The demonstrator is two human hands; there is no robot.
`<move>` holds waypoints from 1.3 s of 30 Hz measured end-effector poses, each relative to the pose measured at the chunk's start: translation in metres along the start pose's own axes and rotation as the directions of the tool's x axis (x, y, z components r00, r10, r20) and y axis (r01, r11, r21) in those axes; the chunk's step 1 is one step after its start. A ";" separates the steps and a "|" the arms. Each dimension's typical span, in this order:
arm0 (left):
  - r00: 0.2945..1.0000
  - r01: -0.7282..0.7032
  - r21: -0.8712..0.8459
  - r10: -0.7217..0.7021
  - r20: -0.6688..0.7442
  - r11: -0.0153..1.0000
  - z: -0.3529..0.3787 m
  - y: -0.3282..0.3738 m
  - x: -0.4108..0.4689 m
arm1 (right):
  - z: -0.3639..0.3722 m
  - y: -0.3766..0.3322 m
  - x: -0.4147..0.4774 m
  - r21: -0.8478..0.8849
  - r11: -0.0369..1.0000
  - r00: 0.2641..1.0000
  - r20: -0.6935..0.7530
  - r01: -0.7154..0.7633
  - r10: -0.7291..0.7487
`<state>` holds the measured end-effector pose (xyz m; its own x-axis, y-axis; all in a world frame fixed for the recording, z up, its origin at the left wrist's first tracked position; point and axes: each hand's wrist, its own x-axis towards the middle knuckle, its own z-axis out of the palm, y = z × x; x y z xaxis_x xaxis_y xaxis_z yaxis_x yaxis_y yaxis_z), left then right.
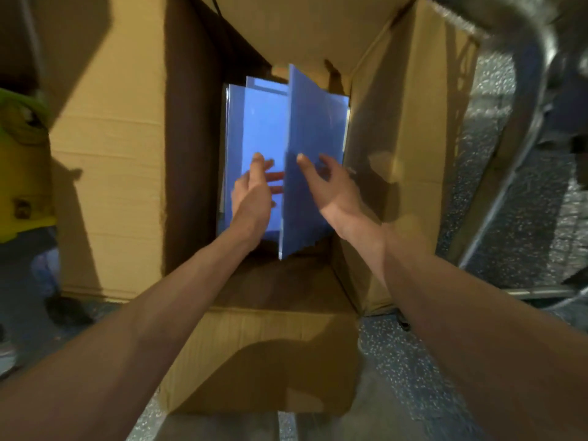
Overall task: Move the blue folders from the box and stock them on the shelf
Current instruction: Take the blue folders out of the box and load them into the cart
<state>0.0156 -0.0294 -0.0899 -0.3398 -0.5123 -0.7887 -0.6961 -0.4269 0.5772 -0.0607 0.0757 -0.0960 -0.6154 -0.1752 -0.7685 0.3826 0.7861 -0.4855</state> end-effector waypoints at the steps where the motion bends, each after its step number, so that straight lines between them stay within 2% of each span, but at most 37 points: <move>1: 0.990 0.054 -0.040 -0.048 0.135 0.998 0.001 0.004 -0.006 | -0.003 -0.007 -0.002 0.029 1.000 1.000 -0.008 0.006 -0.006; 3: 0.916 0.183 -0.028 -0.160 0.367 0.983 0.001 0.005 -0.013 | -0.012 -0.015 -0.004 0.059 0.997 0.997 -0.056 0.047 -0.044; 5: 0.880 0.213 0.032 -0.206 0.428 0.977 0.003 0.001 -0.016 | -0.024 -0.015 -0.004 -0.040 0.996 0.990 -0.111 0.083 -0.087; 6: 0.899 0.187 0.043 -0.189 0.396 0.981 0.004 0.002 -0.017 | -0.029 -0.012 -0.004 -0.096 0.991 0.988 -0.120 0.090 -0.101; 8: 0.973 0.077 0.098 -0.096 0.208 0.992 0.002 0.002 -0.009 | -0.036 -0.004 -0.003 -0.133 0.987 0.990 -0.102 0.087 -0.101; 9: 0.993 0.012 0.193 -0.034 0.112 0.981 -0.005 -0.002 0.002 | -0.037 0.000 -0.001 -0.119 0.989 0.991 -0.087 0.093 -0.104; 11: 1.000 -0.016 0.420 0.016 0.003 0.907 -0.019 -0.007 0.023 | -0.036 0.009 0.000 -0.088 0.989 0.991 -0.056 0.116 -0.121; 15: 0.998 0.060 0.454 -0.037 -0.058 0.889 -0.032 -0.024 0.060 | -0.029 0.020 0.007 -0.058 0.987 0.987 -0.044 0.151 -0.154; 19: 0.994 0.056 0.541 0.004 -0.109 0.839 -0.022 -0.033 0.050 | -0.023 0.029 0.011 -0.033 0.990 0.989 -0.055 0.138 -0.139; 22: 0.990 0.014 0.463 0.051 -0.128 0.886 -0.027 -0.029 0.042 | -0.028 0.019 0.004 -0.015 0.993 0.992 -0.047 0.120 -0.120; 24: 0.994 0.060 0.314 -0.027 -0.109 0.947 -0.038 -0.017 0.046 | -0.036 0.014 -0.001 -0.034 0.994 0.994 -0.028 0.103 -0.104; 26: 0.994 0.109 0.150 -0.108 -0.011 0.983 -0.041 -0.005 0.045 | -0.043 0.009 -0.006 -0.048 0.994 0.995 -0.020 0.095 -0.096; 27: 0.992 0.107 0.122 -0.115 0.057 0.987 -0.039 0.002 0.039 | -0.042 0.007 -0.008 -0.058 0.994 0.995 -0.022 0.094 -0.096; 29: 0.977 0.065 0.136 -0.090 0.192 0.989 -0.033 0.013 0.026 | -0.040 0.002 -0.011 -0.071 0.995 0.996 -0.046 0.069 -0.072; 32: 0.932 0.085 0.162 -0.136 0.335 0.983 -0.022 0.013 0.007 | -0.035 -0.003 -0.020 -0.017 0.999 0.997 -0.063 0.036 -0.037; 36: 0.867 0.245 0.019 -0.227 0.444 0.969 -0.012 0.008 -0.008 | -0.028 -0.007 -0.028 -0.064 0.998 1.000 0.000 0.004 -0.004; 39: 0.848 0.362 -0.139 -0.263 0.460 0.922 -0.008 -0.001 -0.012 | -0.023 -0.004 -0.020 -0.058 0.998 0.995 -0.096 -0.008 0.002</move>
<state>0.0252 -0.0289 -0.0797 -0.3958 0.0210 -0.9181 -0.6767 -0.6825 0.2762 -0.0657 0.0900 -0.0694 -0.6780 -0.1157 -0.7259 0.3466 0.8205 -0.4545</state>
